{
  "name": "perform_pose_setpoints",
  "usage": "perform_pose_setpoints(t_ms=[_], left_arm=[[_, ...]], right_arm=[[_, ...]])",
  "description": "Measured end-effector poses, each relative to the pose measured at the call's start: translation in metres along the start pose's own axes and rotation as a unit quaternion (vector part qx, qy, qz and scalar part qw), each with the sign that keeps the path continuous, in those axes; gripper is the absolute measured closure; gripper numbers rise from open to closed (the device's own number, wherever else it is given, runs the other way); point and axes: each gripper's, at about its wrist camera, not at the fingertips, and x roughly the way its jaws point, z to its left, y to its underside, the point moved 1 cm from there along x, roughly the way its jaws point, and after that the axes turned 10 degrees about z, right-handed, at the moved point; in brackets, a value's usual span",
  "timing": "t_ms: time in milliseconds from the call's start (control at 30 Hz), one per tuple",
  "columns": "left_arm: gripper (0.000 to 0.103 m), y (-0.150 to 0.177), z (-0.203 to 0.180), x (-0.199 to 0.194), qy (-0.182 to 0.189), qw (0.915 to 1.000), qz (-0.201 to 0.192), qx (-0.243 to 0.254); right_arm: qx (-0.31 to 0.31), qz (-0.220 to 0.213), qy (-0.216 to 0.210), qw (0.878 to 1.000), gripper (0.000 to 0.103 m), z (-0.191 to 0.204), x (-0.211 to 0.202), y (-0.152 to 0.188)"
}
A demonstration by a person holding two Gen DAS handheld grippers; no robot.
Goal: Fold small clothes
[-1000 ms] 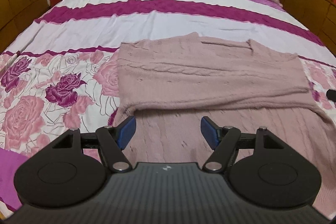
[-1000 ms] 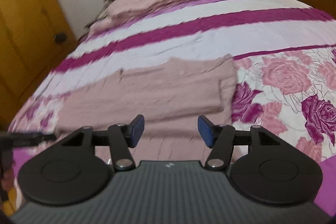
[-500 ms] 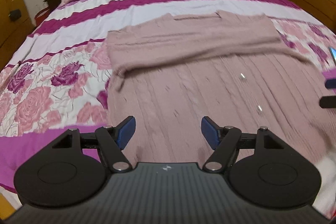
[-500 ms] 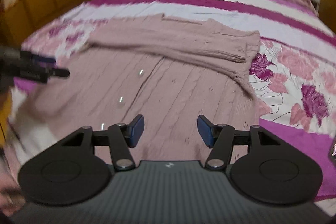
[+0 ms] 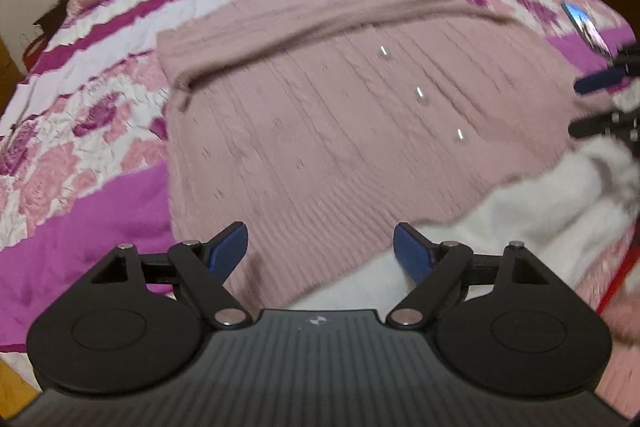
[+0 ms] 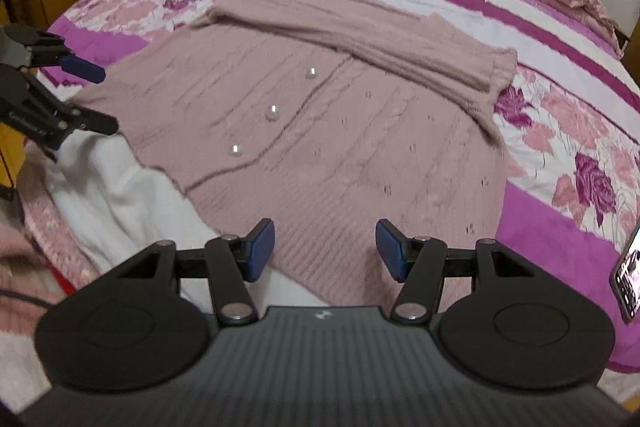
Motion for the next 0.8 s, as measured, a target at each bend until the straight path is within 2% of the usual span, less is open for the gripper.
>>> perform_pose_setpoints(t_ms=[133, 233, 433, 567, 800], left_arm=[[0.016, 0.007, -0.009, 0.018, -0.021, 0.9991, 0.027, 0.026], [0.015, 0.008, -0.014, 0.021, -0.031, 0.9984, 0.026, 0.039], [0.013, -0.004, -0.009, 0.029, -0.048, 0.9982, 0.007, 0.035], [0.012, -0.01, -0.001, 0.039, -0.07, 0.9973, 0.007, 0.021], [0.012, -0.01, 0.002, 0.046, -0.076, 0.997, 0.004, 0.018]], right_arm=[[-0.02, 0.015, 0.002, 1.0, 0.044, 0.004, 0.0, 0.006], [-0.031, 0.023, 0.001, 0.999, 0.045, 0.007, 0.003, 0.009], [-0.034, 0.023, 0.064, 0.997, 0.045, 0.005, 0.018, 0.006], [-0.064, 0.032, 0.076, 0.995, 0.045, 0.012, 0.023, 0.006], [-0.096, 0.054, 0.054, 0.992, 0.045, 0.011, 0.009, 0.017]])
